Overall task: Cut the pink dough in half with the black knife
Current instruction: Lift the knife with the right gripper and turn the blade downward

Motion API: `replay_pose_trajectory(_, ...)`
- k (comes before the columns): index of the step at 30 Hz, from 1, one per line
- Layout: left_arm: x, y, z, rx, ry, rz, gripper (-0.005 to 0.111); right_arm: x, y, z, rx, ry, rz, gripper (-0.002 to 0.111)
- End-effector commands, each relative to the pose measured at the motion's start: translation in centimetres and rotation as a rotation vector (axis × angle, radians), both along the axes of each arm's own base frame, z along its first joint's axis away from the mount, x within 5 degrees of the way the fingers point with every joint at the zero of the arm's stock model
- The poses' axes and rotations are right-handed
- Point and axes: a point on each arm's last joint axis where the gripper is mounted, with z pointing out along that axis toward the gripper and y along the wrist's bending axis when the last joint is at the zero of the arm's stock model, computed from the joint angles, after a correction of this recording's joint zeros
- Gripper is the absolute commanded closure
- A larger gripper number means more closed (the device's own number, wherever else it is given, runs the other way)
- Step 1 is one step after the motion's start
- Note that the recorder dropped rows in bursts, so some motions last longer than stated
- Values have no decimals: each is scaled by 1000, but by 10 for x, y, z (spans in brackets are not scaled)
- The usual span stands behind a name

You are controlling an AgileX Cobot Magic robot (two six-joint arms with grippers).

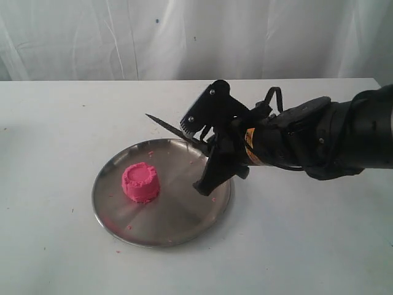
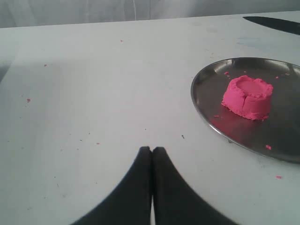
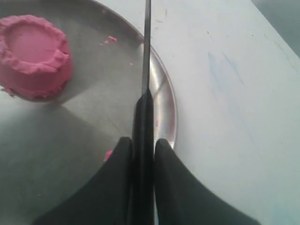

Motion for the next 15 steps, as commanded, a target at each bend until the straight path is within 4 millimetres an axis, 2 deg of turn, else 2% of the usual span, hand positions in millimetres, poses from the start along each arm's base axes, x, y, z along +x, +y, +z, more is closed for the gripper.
replay_pose_trajectory(1,0,0,-1,-10,-1,3,107,-20,2,14,41,0,94,108)
replay_pose_trajectory(8,0,0,-1,-10,-1,3,107,-50,2,29,-18,-106,228,108)
replay_pose_trajectory(15,0,0,-1,-10,-1,3,107,-68,13,23,-18,-81,302,108)
